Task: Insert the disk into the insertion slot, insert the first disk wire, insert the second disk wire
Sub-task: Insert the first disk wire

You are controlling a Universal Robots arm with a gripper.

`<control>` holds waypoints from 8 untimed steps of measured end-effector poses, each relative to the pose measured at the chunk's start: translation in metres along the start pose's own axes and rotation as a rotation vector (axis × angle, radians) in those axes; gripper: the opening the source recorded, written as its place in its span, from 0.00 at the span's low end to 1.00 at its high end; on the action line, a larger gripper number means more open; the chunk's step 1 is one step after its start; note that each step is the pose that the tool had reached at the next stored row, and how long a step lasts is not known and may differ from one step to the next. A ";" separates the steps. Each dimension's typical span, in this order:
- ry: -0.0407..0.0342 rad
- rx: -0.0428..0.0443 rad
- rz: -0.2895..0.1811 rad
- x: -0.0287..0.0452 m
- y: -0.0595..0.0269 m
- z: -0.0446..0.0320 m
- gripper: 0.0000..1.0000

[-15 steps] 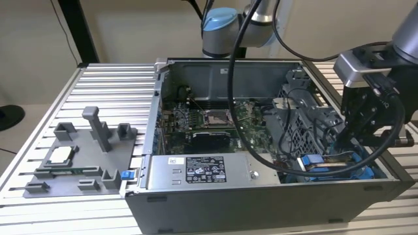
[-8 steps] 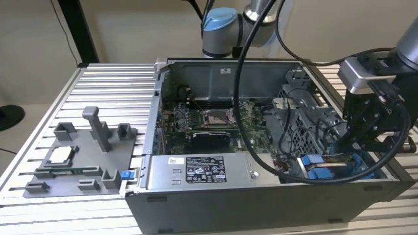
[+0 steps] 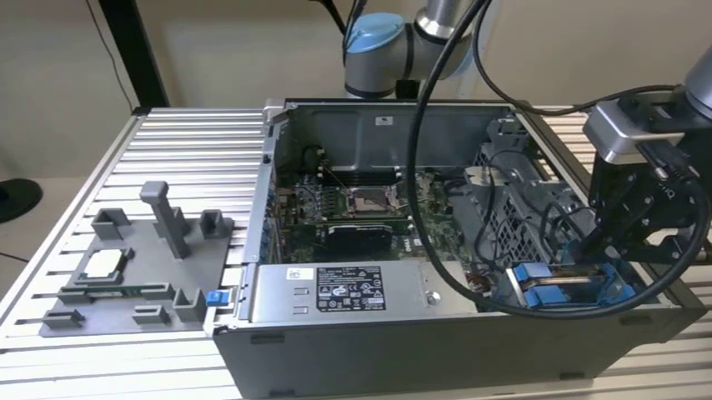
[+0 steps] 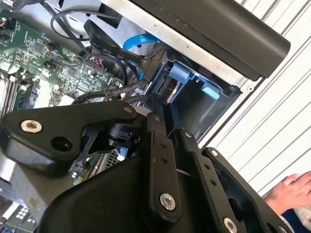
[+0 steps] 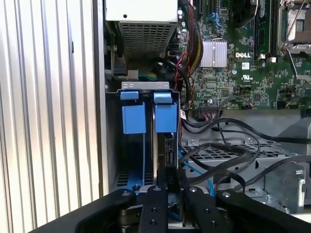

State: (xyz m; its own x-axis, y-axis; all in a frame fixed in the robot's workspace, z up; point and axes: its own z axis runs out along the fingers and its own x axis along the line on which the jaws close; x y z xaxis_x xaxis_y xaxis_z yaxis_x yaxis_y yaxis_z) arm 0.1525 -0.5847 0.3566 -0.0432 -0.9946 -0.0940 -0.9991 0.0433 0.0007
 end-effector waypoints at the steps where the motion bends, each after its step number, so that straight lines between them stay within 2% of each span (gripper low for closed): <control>1: 0.0000 0.0000 0.000 0.0000 0.0000 0.0000 0.00; 8: -0.0001 0.0017 0.018 0.0001 -0.0001 0.0004 0.00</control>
State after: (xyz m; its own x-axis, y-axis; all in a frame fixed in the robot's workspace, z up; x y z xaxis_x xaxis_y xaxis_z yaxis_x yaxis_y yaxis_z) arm 0.1526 -0.5848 0.3562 -0.0616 -0.9937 -0.0940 -0.9981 0.0618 0.0007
